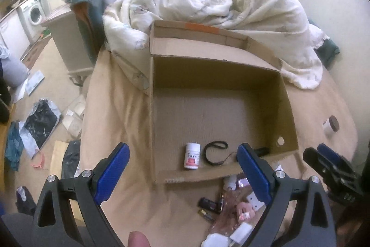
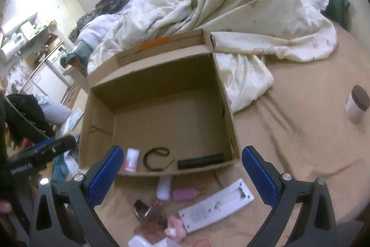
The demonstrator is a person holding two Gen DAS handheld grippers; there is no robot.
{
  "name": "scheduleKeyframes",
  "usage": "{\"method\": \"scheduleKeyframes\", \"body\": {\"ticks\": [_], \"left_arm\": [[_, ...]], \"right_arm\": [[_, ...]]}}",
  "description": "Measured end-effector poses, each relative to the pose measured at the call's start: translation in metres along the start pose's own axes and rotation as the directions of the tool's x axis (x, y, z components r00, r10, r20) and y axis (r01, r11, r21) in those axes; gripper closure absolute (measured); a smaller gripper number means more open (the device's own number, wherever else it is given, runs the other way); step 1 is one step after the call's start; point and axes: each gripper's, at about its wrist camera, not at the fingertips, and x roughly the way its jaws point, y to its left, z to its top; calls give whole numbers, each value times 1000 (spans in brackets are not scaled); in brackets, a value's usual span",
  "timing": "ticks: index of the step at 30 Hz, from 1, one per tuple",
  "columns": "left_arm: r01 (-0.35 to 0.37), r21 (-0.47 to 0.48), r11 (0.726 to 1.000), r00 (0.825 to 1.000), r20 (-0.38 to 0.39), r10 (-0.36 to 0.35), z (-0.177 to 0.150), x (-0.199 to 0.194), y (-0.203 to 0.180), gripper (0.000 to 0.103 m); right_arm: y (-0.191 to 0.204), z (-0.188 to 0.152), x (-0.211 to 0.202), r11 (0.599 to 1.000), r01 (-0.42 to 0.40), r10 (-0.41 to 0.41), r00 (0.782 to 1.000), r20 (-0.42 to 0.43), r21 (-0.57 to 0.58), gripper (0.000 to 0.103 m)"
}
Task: Organize rigid objects
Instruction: 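Lift both tools out of the box back toward the remaining items, then grasp the white earbud case with the left tool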
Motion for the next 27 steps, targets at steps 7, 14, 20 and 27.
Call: {"method": "scheduleKeyframes", "body": {"ticks": [7, 14, 20, 27], "left_arm": [[-17, -24, 1000, 999, -29, 17, -31, -9, 5, 10], [-24, -199, 980, 973, -230, -23, -81, 16, 16, 10], [-19, -125, 992, 929, -369, -29, -116, 45, -18, 18], [121, 202, 972, 852, -524, 3, -141, 61, -60, 25]], "right_arm": [[1, -26, -5, 999, 16, -17, 1000, -23, -38, 0], [-19, -26, -5, 998, 31, -30, 999, -29, 63, 0], [-25, -27, 2, 996, 28, -23, 998, -65, 83, 0], [-30, -26, 8, 994, 1, 10, 995, -97, 110, 0]]}}
